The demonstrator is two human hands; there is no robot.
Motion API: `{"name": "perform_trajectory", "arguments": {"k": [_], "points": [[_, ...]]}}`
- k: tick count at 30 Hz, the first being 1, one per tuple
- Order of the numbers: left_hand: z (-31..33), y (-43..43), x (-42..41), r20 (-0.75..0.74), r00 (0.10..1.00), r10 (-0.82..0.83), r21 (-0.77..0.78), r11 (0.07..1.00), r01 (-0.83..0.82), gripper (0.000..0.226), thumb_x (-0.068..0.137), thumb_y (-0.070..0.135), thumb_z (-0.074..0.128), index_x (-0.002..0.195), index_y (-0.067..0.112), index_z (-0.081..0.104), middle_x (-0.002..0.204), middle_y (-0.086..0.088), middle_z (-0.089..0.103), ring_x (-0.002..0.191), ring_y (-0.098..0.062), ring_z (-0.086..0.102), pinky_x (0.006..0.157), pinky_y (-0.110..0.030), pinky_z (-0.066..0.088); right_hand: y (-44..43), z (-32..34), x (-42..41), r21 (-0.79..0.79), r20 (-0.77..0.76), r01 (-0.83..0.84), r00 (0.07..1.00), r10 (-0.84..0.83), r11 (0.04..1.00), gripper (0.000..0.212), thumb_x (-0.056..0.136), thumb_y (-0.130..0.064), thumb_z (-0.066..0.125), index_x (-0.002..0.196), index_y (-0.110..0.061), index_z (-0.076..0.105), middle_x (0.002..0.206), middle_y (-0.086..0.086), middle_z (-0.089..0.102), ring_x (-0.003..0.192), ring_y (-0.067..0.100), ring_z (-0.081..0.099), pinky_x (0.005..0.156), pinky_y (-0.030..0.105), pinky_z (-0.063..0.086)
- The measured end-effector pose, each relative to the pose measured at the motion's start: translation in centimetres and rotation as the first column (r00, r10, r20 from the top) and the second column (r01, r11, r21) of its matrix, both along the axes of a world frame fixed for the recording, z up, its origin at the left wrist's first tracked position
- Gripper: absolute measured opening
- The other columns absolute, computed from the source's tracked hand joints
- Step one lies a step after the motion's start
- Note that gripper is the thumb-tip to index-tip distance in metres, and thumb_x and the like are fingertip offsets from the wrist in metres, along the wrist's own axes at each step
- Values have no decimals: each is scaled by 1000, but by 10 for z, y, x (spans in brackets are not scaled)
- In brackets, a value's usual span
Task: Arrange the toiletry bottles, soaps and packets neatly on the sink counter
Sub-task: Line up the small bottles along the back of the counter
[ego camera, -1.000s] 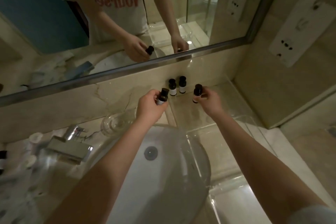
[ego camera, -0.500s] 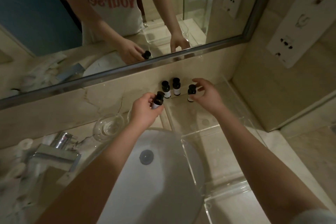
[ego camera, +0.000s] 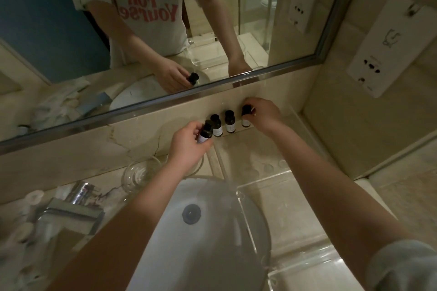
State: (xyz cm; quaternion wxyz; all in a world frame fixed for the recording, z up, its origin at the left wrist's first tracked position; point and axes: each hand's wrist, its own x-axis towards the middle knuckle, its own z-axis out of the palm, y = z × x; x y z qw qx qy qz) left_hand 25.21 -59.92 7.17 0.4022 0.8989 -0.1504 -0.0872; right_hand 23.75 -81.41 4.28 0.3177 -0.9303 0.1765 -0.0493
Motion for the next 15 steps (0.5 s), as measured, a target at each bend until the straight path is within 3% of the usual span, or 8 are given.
{"name": "perform_trajectory", "arguments": {"k": [3, 8, 15], "points": [[0, 1, 1, 8, 1000, 9, -1, 1000, -9, 35, 78, 11, 73, 110, 5, 61, 89, 1, 57, 78, -14, 53, 61, -12, 40, 0, -1, 1, 24, 0, 3, 1000, -3, 1000, 20, 83, -20, 63, 103, -23, 63, 108, 1, 66, 95, 22, 61, 73, 26, 42], [-3, 0, 1, 2, 1000, 17, 9, 1000, -17, 35, 78, 12, 73, 110, 6, 61, 87, 3, 55, 73, -10, 51, 59, -7, 37, 4, -2, 2, 36, -4, 7, 1000, -7, 999, 22, 83, -22, 64, 104, -25, 61, 106, 2, 67, 93, 23, 62, 75, 32, 51], [-4, 0, -1, -28, 998, 48, -6, 999, -48, 42, 77, 13, 74, 115, 7, 58, 94, 1, 55, 80, -12, 52, 73, -23, 40, 6, -3, -2, 71, -23, 35, 999, -33, 997, 32, 81, -22, 66, 111, -23, 54, 110, 2, 65, 97, 24, 62, 79, 37, 53]]}}
